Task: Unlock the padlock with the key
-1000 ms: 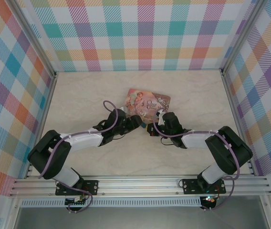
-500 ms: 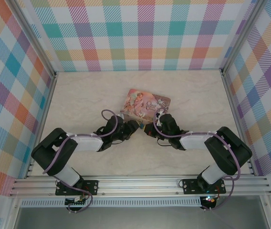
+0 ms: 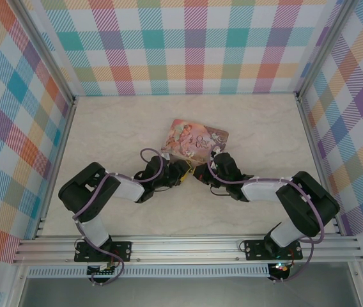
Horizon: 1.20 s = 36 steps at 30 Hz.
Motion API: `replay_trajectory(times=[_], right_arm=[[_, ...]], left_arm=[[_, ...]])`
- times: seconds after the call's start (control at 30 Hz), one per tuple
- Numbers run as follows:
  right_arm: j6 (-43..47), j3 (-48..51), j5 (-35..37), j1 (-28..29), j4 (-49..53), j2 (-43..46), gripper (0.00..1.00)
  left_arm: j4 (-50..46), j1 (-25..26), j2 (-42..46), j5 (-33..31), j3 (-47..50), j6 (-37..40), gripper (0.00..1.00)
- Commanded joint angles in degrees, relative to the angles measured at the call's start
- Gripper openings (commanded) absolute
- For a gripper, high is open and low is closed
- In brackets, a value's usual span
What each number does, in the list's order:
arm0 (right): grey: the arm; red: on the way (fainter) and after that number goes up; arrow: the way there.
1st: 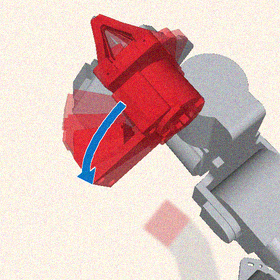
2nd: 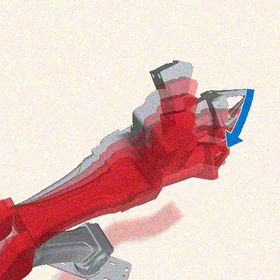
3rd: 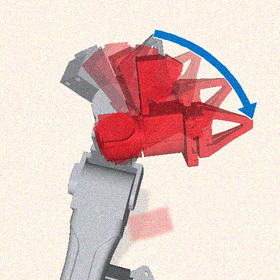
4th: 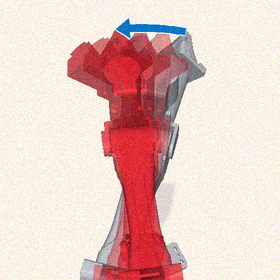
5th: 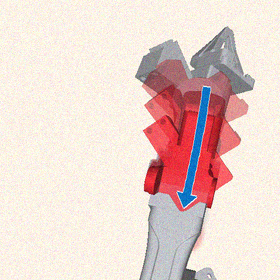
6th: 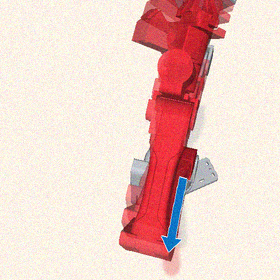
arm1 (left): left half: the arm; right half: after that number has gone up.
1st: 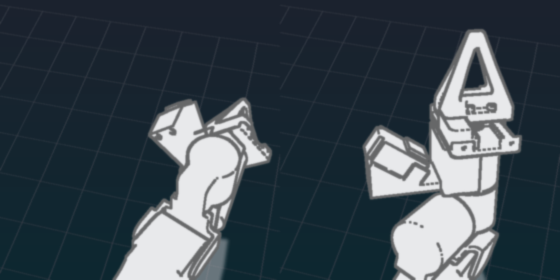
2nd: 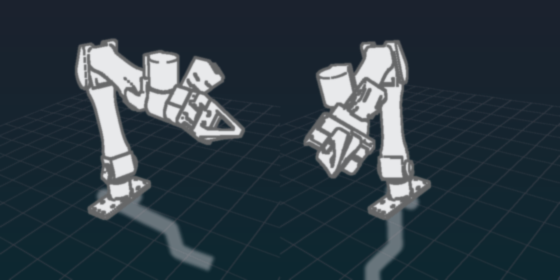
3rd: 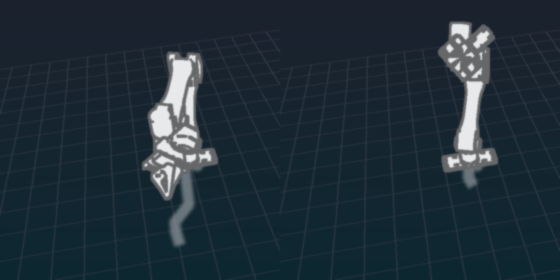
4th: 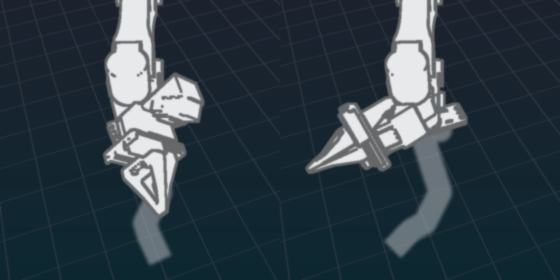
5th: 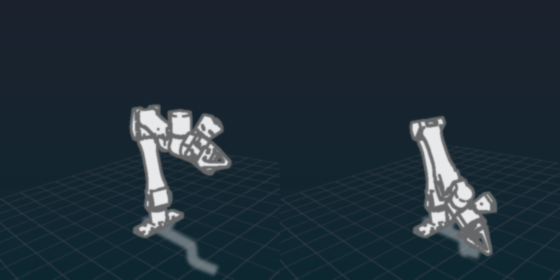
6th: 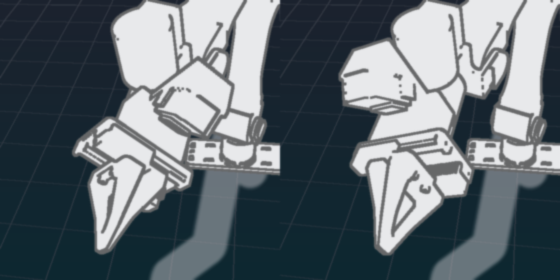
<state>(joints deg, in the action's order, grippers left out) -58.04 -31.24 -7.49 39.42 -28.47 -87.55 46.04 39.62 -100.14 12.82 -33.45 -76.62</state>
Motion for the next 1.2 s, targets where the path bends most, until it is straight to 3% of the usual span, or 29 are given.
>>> replay_trajectory(times=[0.0, 0.6, 0.83, 1.0, 1.17], right_arm=[[-0.93, -0.56, 0.70, 0.29, -0.89, 1.33, 0.00], [0.26, 0.47, 3.70, 0.23, 2.25, 4.27, 0.05], [5.21, 1.27, 5.56, -0.28, 6.98, 7.77, 0.29], [17.73, 1.32, 8.24, -0.66, 14.52, 15.01, 0.44], [38.07, 1.28, 9.33, -0.49, 17.09, 21.11, 0.49]], left_arm=[[4.43, -0.24, -1.93, 0.97, -1.15, -2.52, 0.39], [5.74, -0.24, -3.31, -0.05, -1.02, -4.50, 0.10], [4.64, -0.24, -2.87, -0.34, -1.43, -4.07, 0.00], [3.98, -0.28, -2.78, -0.17, -2.05, -3.98, 0.00], [3.27, -0.24, -2.57, 0.19, -2.65, -4.30, 0.00]])
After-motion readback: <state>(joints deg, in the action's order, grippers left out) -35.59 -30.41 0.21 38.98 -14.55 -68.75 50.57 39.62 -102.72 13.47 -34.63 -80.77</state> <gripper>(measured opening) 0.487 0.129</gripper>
